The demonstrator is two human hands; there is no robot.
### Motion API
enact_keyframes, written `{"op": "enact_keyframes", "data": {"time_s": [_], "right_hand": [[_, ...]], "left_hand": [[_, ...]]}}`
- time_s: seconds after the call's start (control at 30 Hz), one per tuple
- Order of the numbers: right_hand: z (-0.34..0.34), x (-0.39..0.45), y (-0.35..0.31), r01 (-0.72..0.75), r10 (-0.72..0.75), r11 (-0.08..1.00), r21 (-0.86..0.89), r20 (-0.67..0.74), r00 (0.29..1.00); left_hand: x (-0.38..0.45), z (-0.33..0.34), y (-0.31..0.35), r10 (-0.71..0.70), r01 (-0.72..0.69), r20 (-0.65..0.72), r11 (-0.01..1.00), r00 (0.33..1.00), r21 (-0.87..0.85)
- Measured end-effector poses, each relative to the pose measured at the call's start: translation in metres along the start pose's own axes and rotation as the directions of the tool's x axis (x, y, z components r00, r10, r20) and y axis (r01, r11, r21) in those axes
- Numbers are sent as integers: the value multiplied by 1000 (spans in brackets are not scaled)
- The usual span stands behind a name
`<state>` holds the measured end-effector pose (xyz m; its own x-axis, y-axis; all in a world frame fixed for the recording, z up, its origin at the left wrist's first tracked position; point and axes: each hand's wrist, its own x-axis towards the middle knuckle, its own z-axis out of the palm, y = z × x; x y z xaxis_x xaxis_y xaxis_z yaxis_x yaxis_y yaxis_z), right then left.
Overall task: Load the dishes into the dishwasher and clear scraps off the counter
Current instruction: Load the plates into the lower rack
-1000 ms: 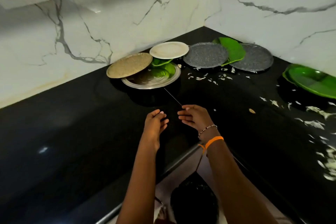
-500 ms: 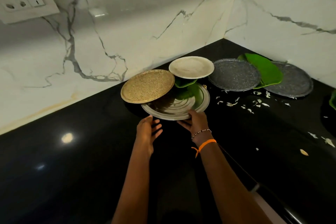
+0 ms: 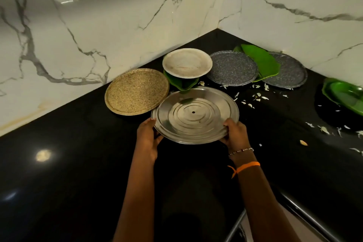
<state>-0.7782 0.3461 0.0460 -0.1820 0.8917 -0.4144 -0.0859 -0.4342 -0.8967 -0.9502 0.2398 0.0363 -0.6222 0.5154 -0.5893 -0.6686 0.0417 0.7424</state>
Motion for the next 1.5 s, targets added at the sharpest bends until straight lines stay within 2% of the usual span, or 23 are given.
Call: {"op": "enact_keyframes", "data": {"time_s": [0.17,0.4,0.57,0.63,0.8,0.9,0.93,1.0,1.1,1.17,1.23,1.37,1.5], "right_hand": [[-45,-1,-4,0,-1,1000,-17,-65,998],[-80,-6,4,13,4,982,186,-88,996],[-88,-10,14,51,-30,969,242,-88,996],[-87,-11,17,50,-29,968,244,-89,996],[-79,-12,15,61,-45,961,268,-68,997],[-64,-11,10,49,-48,963,266,-13,999],[-57,-9,10,37,-45,964,264,25,999],[-42,-4,10,2,-27,976,219,115,993],[-15,7,5,-53,41,997,54,205,978],[7,20,-4,-57,72,995,-78,196,978],[31,38,-15,-57,76,992,-115,173,982],[72,81,-37,-47,61,995,-91,158,986],[102,117,-50,-107,113,993,-45,189,975]], "left_hand": [[1,11,5,1,-3,-29,997,1000,-80],[16,12,12,-27,21,-35,985,999,-169],[15,18,19,-3,-19,-186,993,983,-116],[10,21,20,16,-31,-195,997,981,-74],[-7,26,18,5,-3,50,999,999,-36],[-24,28,20,-87,55,264,990,961,127],[-27,27,18,-91,40,296,984,951,174],[-29,22,13,-2,-37,225,985,974,169],[-27,6,17,115,-111,-25,987,993,120],[-24,-6,22,121,-112,-119,991,986,76],[-20,-16,28,110,-104,-193,994,975,41],[-7,-31,36,79,-85,-270,996,960,-9],[5,-39,35,49,-61,-276,998,960,-33]]}}
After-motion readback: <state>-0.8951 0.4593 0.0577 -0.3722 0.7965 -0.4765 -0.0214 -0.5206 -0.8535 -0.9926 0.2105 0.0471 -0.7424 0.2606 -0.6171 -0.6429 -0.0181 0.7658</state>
